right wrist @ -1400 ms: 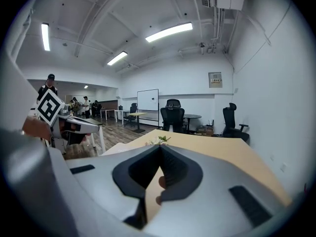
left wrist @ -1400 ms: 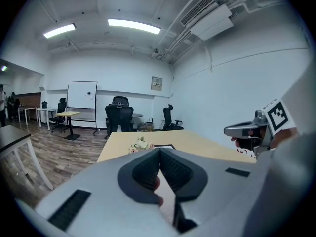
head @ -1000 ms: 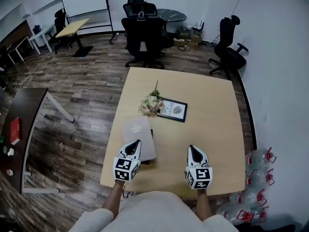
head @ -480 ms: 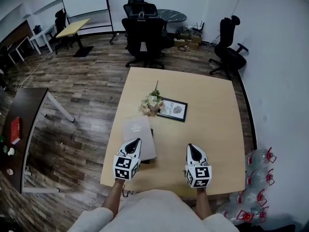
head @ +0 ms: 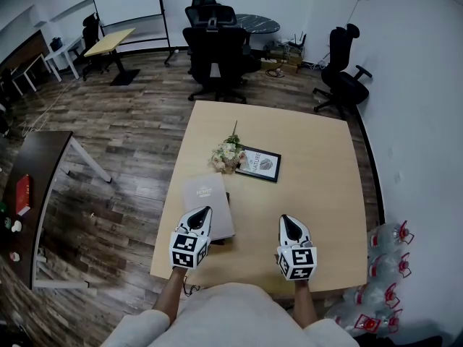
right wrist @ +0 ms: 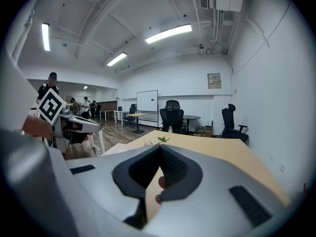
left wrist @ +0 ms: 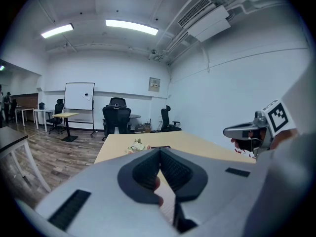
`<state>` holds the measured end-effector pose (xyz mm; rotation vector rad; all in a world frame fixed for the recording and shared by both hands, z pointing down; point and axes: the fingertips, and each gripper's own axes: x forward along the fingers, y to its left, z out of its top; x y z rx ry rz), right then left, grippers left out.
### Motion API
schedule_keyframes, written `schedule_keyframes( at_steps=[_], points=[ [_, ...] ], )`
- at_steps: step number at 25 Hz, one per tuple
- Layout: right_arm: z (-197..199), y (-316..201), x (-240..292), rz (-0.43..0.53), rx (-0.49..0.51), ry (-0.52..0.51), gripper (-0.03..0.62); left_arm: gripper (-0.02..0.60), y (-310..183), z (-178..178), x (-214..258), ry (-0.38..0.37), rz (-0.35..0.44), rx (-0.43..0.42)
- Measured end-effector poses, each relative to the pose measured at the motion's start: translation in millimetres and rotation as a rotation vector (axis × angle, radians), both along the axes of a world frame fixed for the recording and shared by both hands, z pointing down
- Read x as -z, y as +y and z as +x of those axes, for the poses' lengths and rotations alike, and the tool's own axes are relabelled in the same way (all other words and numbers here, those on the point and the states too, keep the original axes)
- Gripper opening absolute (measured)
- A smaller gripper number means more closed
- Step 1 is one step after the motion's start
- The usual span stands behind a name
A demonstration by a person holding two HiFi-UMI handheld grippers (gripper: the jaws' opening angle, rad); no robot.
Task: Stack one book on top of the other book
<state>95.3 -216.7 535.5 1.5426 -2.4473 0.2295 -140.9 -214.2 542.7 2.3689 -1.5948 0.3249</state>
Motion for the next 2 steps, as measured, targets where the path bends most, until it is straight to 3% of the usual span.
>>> schedule_keyframes(
  at_steps=[2],
  points=[
    [-1.2,-0.1,0.0,0.000,0.002,-0.001,0.003,0.012,0.1,-0.4,-0.3,0.000,0.001,0.000]
  ],
)
